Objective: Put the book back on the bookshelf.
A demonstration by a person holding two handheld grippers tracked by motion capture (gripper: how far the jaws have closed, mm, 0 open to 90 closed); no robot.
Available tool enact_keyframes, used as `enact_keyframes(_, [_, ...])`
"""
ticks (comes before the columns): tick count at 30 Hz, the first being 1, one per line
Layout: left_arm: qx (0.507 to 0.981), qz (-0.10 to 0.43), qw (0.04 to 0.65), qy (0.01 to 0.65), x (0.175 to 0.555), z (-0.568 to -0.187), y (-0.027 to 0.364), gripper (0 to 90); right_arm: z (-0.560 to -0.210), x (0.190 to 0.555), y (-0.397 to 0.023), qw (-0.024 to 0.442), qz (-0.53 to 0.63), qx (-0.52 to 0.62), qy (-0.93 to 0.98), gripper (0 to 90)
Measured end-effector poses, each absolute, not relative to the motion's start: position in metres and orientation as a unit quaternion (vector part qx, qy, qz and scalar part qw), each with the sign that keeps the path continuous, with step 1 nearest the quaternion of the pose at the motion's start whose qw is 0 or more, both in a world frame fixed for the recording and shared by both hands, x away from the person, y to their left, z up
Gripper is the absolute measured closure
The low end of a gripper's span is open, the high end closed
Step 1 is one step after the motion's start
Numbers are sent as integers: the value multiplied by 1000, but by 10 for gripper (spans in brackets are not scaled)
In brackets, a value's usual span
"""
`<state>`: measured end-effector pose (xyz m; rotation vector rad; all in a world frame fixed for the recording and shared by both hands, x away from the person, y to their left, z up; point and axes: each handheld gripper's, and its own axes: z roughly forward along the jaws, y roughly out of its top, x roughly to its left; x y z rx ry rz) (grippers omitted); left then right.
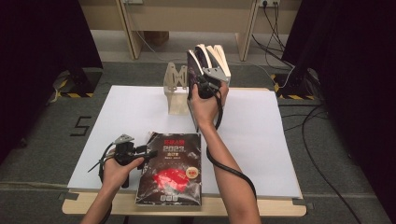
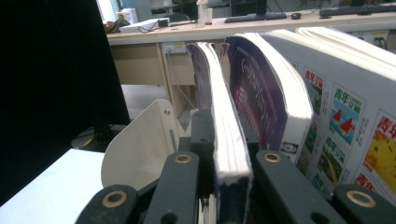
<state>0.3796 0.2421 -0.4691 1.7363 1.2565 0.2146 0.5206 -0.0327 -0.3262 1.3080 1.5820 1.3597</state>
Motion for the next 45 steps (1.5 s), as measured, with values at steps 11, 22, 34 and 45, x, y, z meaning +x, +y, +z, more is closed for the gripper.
enact_keyframes(11, [712,85,472,514,380,-470,241,355,-324,512,-41,306,509,511,621,770])
enact_keyframes(22, [707,81,475,517,381,-471,242,354,-328,495,-46,299,492,522,629,724])
enact_keyframes(34, [708,82,476,515,380,-470,242,355,-327,504,-45,289,468,537,639,815])
enact_keyframes(45, [705,91,479,515,379,-469,243,359,-327,504,-46,288,469,546,632,845])
